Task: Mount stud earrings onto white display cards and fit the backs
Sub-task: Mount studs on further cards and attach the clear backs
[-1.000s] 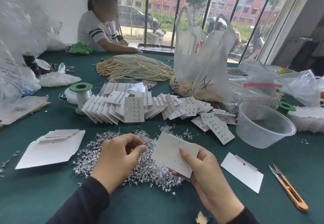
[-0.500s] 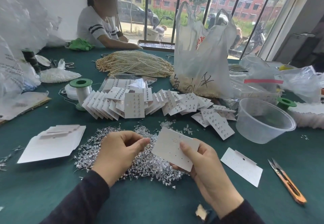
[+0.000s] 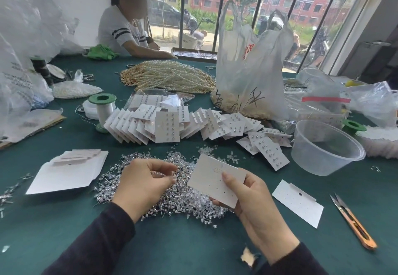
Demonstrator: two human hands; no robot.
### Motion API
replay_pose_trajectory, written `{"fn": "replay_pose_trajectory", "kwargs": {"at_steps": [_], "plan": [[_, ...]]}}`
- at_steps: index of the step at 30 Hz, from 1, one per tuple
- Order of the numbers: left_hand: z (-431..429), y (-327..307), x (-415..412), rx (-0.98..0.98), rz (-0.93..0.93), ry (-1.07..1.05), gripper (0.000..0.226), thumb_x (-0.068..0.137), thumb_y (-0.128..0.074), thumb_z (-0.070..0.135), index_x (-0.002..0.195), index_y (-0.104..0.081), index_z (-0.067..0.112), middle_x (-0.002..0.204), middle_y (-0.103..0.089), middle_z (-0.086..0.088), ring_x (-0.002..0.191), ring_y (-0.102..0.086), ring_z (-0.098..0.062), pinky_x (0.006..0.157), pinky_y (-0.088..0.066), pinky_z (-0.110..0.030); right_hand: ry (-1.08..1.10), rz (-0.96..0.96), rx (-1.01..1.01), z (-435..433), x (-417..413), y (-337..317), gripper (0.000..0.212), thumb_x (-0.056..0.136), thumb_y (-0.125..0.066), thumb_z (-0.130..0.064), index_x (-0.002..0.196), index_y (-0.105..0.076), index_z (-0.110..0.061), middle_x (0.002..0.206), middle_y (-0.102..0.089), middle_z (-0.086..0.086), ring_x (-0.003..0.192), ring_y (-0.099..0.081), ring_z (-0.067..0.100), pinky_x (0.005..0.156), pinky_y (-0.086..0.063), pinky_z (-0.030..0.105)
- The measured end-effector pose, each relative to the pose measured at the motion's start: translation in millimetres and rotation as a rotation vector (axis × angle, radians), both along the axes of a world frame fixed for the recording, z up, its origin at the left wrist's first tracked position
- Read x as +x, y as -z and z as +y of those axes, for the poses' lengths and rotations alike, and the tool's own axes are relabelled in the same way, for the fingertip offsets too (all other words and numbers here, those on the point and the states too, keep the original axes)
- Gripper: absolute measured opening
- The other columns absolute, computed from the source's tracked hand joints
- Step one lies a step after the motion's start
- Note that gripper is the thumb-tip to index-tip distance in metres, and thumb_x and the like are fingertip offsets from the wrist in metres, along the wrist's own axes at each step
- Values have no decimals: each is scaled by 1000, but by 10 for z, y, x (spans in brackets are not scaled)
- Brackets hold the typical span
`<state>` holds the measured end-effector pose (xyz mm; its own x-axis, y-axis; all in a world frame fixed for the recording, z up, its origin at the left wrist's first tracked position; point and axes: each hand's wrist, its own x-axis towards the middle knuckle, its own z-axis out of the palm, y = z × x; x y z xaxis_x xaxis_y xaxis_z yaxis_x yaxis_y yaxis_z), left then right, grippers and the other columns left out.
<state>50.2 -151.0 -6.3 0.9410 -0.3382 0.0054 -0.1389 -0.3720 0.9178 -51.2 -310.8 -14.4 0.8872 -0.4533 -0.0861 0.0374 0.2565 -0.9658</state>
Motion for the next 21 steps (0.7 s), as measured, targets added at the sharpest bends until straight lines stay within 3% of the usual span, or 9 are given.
{"fn": "replay_pose_trajectory", "kwargs": {"at_steps": [3, 7, 10, 12, 15, 21], "plan": [[-15, 15, -9, 39, -58, -5, 20, 69, -76, 7, 75, -70, 25, 72, -71, 6, 65, -68, -9, 66, -57, -26, 6, 0, -5, 4, 7, 5, 10, 86, -59, -10, 89, -68, -9, 85, -73, 7, 71, -68, 19, 52, -55, 29], [-67, 54, -21, 119, -297, -25, 18, 74, -73, 9, 90, -73, 16, 81, -72, 4, 67, -63, -1, 74, -52, -20, 24, 7, -12, -17, 8, -1, 10, 87, -58, -10, 87, -68, -9, 84, -73, 7, 70, -67, 19, 54, -56, 30], [-83, 76, -18, 191, -464, 31, 22, 77, -69, 10, 99, -71, 15, 96, -71, 3, 82, -62, -6, 88, -45, -20, 33, 6, -4, -27, 5, -11, 9, 87, -59, -11, 88, -68, -9, 85, -73, 8, 71, -67, 19, 55, -56, 30], [-83, 93, -16, 283, -544, 108, 20, 76, -71, 21, 95, -72, 19, 97, -66, 5, 96, -56, -10, 93, -37, -21, 33, 4, -9, -30, 0, -15, 9, 87, -59, -11, 88, -68, -9, 85, -73, 8, 69, -67, 19, 54, -55, 30], [-70, 127, -23, 442, -539, 201, 23, 76, -67, 40, 95, -69, 28, 91, -52, 11, 96, -44, -9, 93, -35, -28, 23, 6, -13, -33, -4, -15, 11, 88, -58, -11, 91, -67, -8, 87, -73, 9, 70, -67, 20, 56, -55, 31], [-94, 141, -17, 410, -467, 162, 7, 80, -66, 32, 81, -67, 25, 84, -54, 11, 94, -46, -10, 93, -36, -27, 21, 9, -10, -29, -5, -18, 10, 88, -58, -11, 91, -67, -8, 85, -73, 8, 69, -67, 19, 55, -55, 30]]}}
